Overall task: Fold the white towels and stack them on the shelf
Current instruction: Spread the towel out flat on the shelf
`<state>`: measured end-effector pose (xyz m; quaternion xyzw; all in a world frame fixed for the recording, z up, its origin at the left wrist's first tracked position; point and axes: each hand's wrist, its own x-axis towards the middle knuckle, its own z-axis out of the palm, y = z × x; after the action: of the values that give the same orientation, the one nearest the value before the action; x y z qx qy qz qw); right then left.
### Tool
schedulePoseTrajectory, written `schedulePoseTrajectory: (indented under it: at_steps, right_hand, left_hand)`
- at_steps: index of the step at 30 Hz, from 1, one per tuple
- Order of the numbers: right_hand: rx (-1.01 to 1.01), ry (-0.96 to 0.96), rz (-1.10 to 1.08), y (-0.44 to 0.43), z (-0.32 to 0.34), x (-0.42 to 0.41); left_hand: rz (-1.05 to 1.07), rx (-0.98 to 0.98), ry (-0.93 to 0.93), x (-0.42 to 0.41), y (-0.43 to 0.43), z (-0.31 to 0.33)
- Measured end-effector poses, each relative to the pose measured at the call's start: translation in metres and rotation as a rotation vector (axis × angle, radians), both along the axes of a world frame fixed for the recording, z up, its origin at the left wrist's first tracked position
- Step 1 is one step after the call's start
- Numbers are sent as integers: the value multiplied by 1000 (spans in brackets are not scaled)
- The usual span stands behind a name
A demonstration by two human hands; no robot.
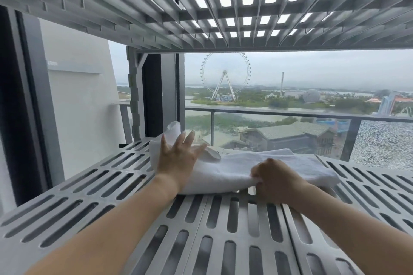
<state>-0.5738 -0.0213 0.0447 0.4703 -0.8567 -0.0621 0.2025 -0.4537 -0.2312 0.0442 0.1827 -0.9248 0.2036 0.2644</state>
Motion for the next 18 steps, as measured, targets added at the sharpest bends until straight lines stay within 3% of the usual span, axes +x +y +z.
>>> schedulePoseTrajectory:
  at_steps: [3,6,10,14,18]
  right_hand:
    - [-78,-85,13,2,-4,0]
    - [-83,-174,149,-6,-14,6]
    - [-30,-93,166,-7,-13,2]
    - [-67,-72,153,3,-14,-3]
    - [-181,-159,291,7,-18,3]
  left_hand:
    - [-24,119,-13,2,-4,-3]
    - [-163,117,-138,-1,5,-15]
    - [-295,147,-199,-5,9,-23]
    - [-291,318,-118,5,-1,-22]
    - [-356,281,4,8,2,-22]
